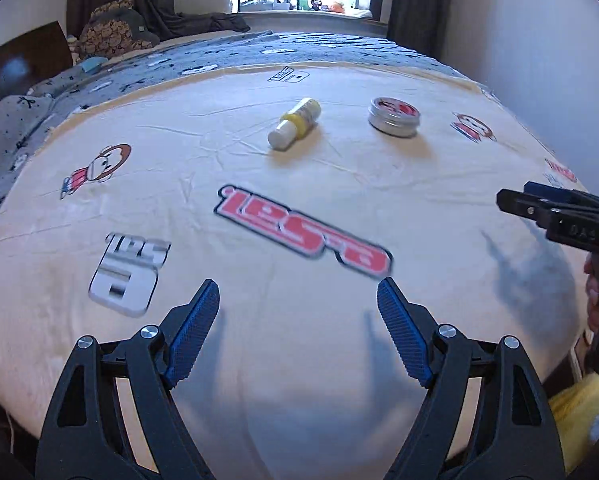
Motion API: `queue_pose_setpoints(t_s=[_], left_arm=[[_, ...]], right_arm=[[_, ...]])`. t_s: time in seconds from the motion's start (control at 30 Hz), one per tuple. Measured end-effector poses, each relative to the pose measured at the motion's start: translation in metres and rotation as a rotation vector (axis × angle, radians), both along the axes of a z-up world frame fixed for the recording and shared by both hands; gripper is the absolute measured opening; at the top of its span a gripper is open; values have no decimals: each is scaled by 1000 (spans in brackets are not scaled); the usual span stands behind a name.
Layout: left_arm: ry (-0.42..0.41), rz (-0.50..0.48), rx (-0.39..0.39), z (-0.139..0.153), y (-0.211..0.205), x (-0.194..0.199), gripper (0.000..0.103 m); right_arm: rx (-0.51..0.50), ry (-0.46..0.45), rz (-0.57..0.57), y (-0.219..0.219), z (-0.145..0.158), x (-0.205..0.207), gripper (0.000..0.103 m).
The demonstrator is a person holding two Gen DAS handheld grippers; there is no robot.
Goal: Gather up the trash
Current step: 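Grasp the round tin with the right tool while the left tool grasps the yellow bottle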
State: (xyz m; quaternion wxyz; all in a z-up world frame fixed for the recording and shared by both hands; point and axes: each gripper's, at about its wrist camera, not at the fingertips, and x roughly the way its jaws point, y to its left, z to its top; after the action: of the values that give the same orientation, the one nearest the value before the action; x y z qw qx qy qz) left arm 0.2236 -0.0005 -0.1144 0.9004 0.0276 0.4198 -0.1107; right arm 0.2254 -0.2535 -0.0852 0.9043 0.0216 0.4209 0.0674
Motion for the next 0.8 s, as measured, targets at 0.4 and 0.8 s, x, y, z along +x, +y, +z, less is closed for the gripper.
queue_pose_setpoints(t_s=[0.4, 0.8], left_arm=[[15, -7, -19, -14, -6, 108, 86], [32, -8, 34, -24, -28, 166, 86]], right_arm=[[17, 34, -56, 40, -22, 135, 93], [-23, 53, -110, 39, -35, 175, 71]])
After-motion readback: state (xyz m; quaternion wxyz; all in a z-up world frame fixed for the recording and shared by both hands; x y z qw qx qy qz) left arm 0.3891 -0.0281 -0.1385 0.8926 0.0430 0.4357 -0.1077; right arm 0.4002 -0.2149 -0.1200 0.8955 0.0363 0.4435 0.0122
